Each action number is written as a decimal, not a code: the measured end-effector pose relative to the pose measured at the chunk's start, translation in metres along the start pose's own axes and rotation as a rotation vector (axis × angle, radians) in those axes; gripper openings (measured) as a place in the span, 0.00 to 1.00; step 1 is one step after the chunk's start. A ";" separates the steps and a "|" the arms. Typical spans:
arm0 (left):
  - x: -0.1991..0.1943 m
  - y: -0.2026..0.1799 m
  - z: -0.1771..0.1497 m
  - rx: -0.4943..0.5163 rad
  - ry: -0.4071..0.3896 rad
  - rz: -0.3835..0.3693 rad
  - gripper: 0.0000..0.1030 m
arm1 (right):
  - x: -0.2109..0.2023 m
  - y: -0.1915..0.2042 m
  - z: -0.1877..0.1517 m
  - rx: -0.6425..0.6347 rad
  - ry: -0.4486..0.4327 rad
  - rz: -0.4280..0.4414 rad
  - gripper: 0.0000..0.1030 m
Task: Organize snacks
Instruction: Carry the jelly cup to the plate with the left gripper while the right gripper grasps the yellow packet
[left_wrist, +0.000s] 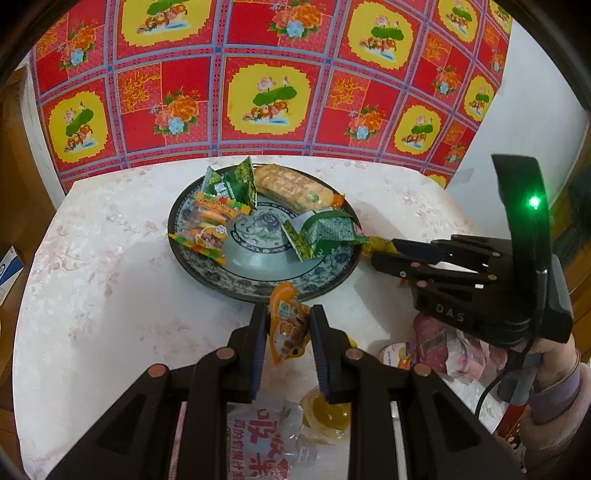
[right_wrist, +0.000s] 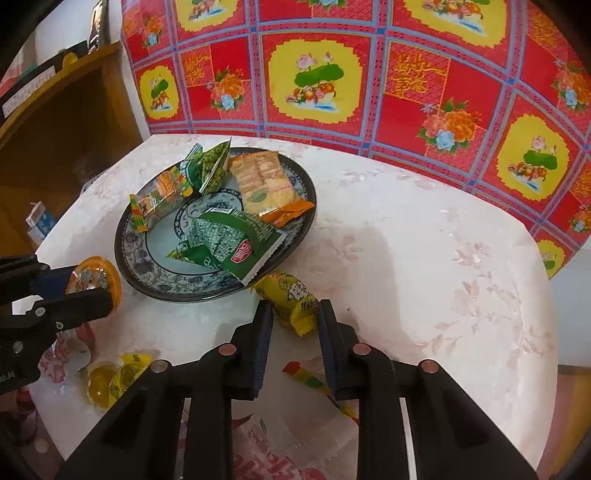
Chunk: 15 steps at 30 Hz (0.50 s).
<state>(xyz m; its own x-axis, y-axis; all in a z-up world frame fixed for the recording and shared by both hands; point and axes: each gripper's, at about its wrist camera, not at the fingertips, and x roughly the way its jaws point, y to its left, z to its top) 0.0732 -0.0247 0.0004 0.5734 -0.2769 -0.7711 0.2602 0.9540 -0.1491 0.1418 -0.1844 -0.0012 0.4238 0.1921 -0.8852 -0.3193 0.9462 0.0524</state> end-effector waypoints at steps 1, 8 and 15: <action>0.000 0.001 0.000 -0.001 -0.001 0.002 0.23 | -0.001 -0.001 0.000 0.006 -0.005 -0.003 0.22; 0.005 0.008 0.009 -0.008 -0.017 0.022 0.23 | -0.010 -0.012 -0.003 0.065 -0.039 0.004 0.17; 0.018 0.020 0.026 -0.019 -0.021 0.048 0.23 | -0.020 -0.015 -0.002 0.101 -0.080 0.023 0.08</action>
<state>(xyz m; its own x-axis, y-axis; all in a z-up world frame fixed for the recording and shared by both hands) 0.1088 -0.0140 -0.0003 0.6009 -0.2334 -0.7645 0.2172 0.9681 -0.1248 0.1365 -0.2030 0.0146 0.4851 0.2301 -0.8436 -0.2440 0.9621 0.1221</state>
